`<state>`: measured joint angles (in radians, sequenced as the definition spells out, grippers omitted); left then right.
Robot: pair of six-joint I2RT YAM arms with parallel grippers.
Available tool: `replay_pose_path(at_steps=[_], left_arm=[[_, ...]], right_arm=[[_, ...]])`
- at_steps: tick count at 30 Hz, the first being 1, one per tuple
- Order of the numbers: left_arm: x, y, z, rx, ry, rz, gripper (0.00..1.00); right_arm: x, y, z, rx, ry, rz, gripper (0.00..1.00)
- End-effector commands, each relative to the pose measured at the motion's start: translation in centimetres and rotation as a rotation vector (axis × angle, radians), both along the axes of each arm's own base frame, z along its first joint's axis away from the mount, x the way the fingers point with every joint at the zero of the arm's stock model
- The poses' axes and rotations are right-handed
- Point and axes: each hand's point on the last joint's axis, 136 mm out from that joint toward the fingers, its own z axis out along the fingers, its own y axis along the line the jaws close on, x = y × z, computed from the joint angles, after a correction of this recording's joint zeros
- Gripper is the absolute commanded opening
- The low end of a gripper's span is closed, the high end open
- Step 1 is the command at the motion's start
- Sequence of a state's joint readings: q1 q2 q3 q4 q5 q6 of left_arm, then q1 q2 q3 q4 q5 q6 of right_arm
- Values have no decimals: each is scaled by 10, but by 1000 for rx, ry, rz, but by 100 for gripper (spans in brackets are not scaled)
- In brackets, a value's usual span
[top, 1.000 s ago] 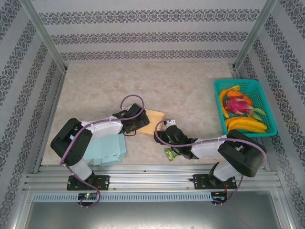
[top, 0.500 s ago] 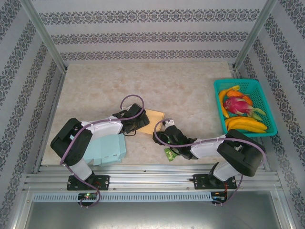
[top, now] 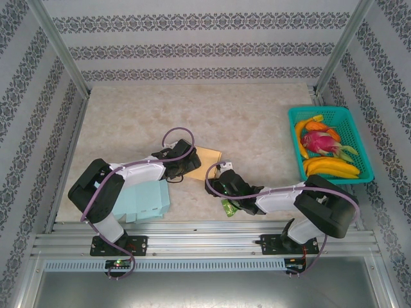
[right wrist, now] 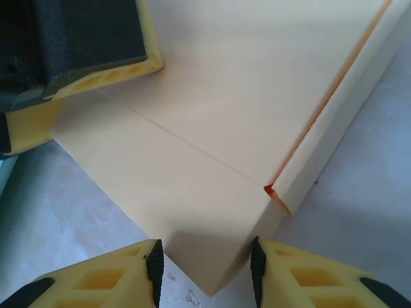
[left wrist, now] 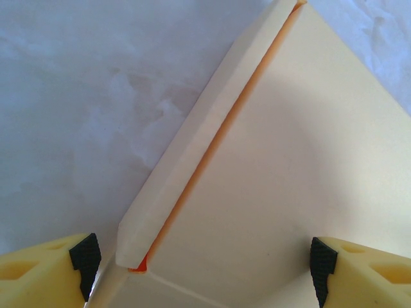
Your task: Fold the paper box
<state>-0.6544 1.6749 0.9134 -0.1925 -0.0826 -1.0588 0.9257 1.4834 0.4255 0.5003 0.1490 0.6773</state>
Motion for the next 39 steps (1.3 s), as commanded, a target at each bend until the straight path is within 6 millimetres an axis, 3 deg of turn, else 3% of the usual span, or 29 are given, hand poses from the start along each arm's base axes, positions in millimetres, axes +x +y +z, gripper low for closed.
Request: replay_pose_path(at_steps=[1, 10, 19, 26, 39], left_arm=[[-26, 21, -34, 111, 116, 1, 85], [-26, 22, -39, 118, 124, 4, 85], [-26, 23, -40, 125, 125, 4, 85], [-28, 24, -45, 132, 131, 0, 85], [-30, 24, -54, 141, 150, -9, 85]], right_arm=[[3, 13, 19, 10, -66, 36, 42], [10, 4, 4, -78, -101, 21, 41], [12, 14, 3, -65, -124, 56, 40], [20, 1, -4, -159, -191, 33, 39], [34, -1, -24, -206, -248, 16, 38]])
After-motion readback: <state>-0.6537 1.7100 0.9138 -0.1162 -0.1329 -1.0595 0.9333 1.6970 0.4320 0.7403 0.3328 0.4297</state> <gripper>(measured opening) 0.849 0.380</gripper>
